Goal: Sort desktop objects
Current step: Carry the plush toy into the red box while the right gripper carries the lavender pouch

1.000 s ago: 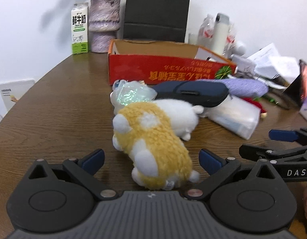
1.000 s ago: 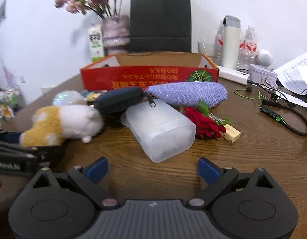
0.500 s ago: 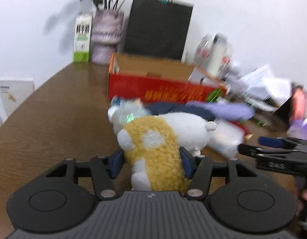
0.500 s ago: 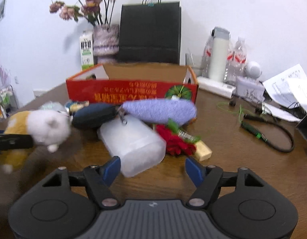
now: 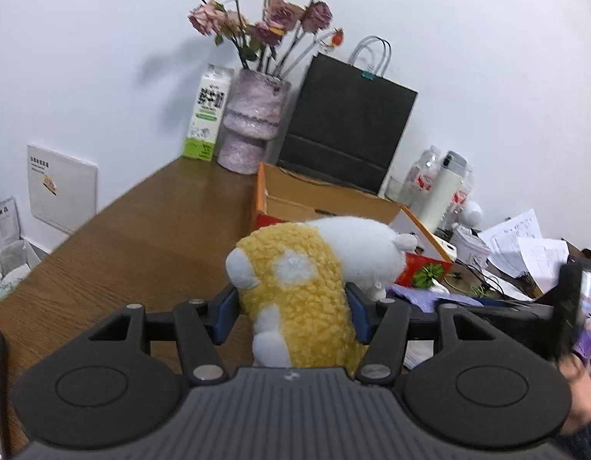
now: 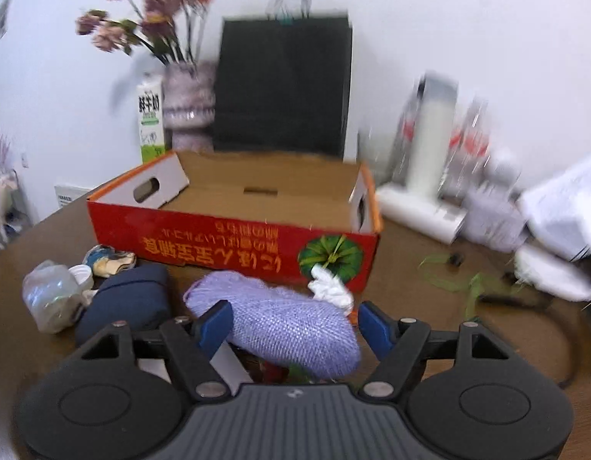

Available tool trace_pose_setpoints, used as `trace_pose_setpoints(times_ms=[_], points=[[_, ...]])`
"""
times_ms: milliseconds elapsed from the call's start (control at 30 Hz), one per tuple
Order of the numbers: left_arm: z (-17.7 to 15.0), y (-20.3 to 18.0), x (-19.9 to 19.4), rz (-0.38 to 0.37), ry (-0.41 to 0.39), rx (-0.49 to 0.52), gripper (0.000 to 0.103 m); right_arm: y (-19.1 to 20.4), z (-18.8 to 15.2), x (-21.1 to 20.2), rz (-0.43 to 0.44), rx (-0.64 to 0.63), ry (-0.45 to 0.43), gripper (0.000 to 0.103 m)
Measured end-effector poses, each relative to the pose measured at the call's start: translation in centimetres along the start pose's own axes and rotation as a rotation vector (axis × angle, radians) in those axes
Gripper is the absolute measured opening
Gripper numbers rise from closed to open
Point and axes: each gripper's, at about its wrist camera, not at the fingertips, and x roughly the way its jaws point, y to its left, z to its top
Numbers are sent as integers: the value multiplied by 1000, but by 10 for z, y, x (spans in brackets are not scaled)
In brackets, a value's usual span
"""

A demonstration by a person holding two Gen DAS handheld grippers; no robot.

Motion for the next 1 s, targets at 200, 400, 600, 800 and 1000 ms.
trace_pose_setpoints(times_ms=[200, 400, 600, 800, 1000], points=[[-3, -12, -3, -15, -13, 37, 58, 0, 5, -34, 54, 82, -95, 4], [33, -16, 0, -50, -42, 41, 58, 12, 36, -121, 148, 4, -273, 4], [112, -37, 74, -45, 5, 87, 59, 3, 111, -108, 164, -2, -296, 4], [163, -57, 215, 52, 110, 187, 59, 12, 182, 20, 83, -20, -156, 4], [143, -51, 348, 181, 342, 275, 59, -6, 174, 184, -25, 18, 191, 5]])
